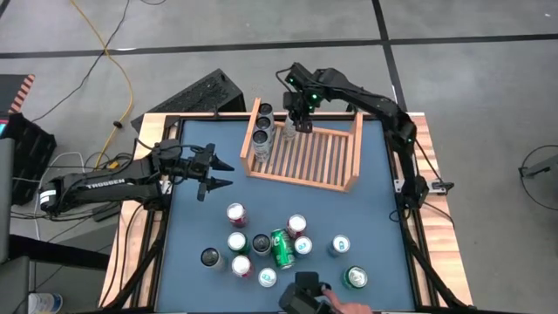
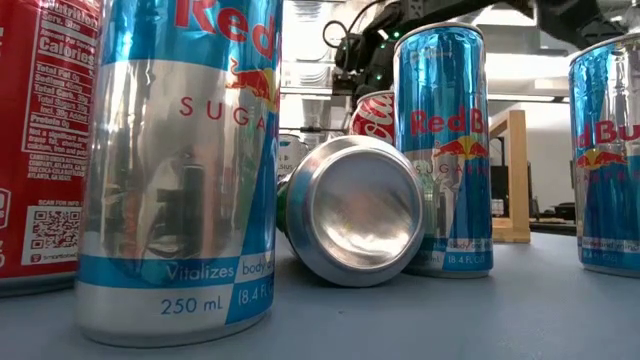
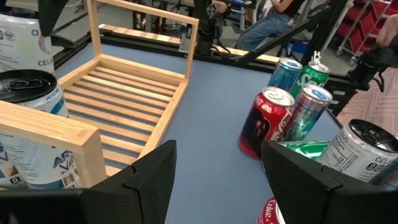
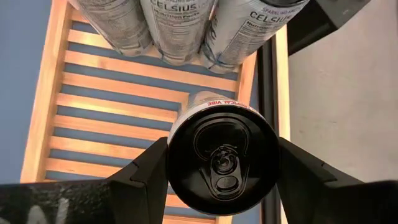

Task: Place canned beverage on shelf
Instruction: Put the white yellow soda can on the shelf

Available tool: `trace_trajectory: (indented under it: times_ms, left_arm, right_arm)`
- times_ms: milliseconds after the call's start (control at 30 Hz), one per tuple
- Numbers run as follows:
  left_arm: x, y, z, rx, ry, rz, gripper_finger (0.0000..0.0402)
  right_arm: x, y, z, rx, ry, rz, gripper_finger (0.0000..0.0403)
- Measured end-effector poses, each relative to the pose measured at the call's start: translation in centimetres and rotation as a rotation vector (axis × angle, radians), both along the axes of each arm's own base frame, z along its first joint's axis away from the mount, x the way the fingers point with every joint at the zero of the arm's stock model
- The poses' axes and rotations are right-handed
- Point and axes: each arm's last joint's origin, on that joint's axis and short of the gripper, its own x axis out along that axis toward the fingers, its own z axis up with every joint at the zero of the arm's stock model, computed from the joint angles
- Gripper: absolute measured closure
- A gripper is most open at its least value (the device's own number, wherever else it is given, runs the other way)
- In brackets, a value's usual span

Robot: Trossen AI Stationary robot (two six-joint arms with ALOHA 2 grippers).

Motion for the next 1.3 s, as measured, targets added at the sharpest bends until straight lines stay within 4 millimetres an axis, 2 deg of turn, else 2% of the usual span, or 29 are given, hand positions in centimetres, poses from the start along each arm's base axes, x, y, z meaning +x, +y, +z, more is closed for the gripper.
trace_trajectory:
  times_ms: [167, 300, 467, 1300]
  left_arm:
    - [0.0, 0.0, 0.0, 0.007, 0.000, -0.001, 0.0177]
    - [0.0, 0.0, 0.0, 0.008, 0.001, -0.001, 0.0177]
    - [0.0, 0.0, 0.0, 0.020, 0.001, -0.003, 0.0177]
    - [0.0, 0.0, 0.0, 0.051, -0.001, -0.009, 0.0177]
  right_arm:
    - [1.2, -0.7, 0.6, -0.008, 0.004, 0.016, 0.0176]
    - [2.0, -1.3, -0.6, 0.006, 0.035, 0.027, 0.0176]
    - [1.9, -1.5, -1.6, 0.037, 0.079, 0.023, 0.0176]
    - [2.5, -2.1, -1.8, -0.017, 0.031, 0.067, 0.0176]
